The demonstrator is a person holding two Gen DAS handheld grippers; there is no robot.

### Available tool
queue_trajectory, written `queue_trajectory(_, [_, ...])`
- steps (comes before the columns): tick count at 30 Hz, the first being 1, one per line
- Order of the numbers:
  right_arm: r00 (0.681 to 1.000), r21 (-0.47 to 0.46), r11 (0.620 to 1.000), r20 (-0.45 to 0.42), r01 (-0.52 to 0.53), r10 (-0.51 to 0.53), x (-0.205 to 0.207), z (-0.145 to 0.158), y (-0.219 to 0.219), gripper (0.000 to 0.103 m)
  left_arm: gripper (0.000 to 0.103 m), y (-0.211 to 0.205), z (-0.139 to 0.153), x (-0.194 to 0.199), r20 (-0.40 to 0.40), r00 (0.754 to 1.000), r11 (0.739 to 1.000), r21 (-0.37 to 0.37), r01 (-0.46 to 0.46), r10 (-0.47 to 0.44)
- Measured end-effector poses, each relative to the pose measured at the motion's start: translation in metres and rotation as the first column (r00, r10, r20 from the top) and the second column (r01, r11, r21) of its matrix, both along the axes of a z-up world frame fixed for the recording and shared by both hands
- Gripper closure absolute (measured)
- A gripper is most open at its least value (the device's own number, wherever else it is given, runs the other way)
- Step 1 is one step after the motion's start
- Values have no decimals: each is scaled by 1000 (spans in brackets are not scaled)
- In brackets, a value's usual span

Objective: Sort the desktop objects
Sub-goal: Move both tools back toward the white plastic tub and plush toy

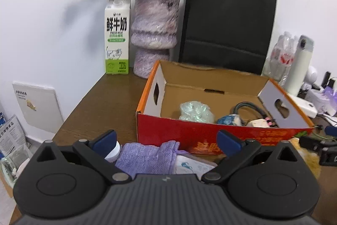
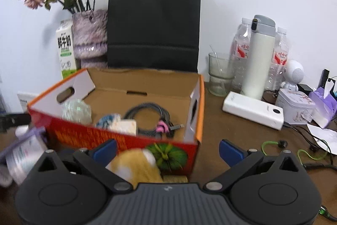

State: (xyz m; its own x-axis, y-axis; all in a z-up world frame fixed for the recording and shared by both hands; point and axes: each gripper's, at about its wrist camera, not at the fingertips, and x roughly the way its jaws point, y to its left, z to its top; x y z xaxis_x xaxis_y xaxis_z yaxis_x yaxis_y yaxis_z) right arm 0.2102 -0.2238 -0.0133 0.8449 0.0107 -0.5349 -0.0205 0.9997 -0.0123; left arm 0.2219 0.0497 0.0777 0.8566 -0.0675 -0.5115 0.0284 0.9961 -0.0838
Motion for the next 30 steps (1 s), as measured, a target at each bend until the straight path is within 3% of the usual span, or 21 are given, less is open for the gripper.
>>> queue_trajectory(5, [1000,5,1000,-1,9,-9,-21,-6,-5,0,0,-5,5,-32,76,995,998,15,63,-64])
queue_trajectory(8, [1000,-5,1000,-4,6,-6,-28,-10,-2,0,3,-15,1,-41,67,992,994,46,100,-103])
queue_trajectory(12, [1000,-26,1000,-11,9,-9,-34,-15,1,0,7,-17,-10,-43,33,996,994,67,82,-85])
queue_trajectory(20, [1000,-19,1000,-28,-13,13,-35,-23,0,0,9,18,-16,-42,-17,1000,1000,-27,10,-10])
queue_trajectory(24, [999,-51,998,-23,-42,41,-36,-24,8,0,21,16,-13,-46,8,998,998,-26,58,-58])
queue_trajectory(27, [999,-66,997,-29,-38,36,-33,-27,10,0,44,4,-12,-50,17,989,989,-11,147,-146])
queue_trajectory(30, [999,-64,997,-25,-42,40,-31,-29,9,0,58,-8,-13,-51,16,983,983,15,185,-185])
